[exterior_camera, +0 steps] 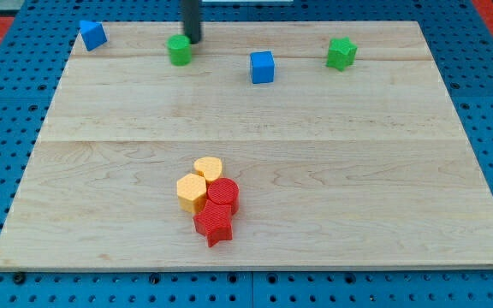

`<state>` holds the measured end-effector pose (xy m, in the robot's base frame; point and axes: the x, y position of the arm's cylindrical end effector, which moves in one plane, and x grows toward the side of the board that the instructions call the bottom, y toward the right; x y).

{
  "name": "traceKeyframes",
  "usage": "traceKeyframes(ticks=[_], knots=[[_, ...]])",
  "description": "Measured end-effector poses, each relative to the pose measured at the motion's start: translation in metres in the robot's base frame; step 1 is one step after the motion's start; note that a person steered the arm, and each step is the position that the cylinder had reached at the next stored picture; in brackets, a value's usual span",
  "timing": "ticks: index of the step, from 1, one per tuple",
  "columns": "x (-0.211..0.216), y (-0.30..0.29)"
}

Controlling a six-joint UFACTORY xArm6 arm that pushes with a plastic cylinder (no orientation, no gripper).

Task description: Push green circle down a bit

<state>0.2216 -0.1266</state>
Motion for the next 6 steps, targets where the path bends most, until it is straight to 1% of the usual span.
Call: traceKeyframes(ticks=[1, 2, 4, 5, 6], knots=[[0.000, -0.013], [-0.020, 0.043], [0.038, 0.010], [0.035, 0.003], [0.025, 0.091]])
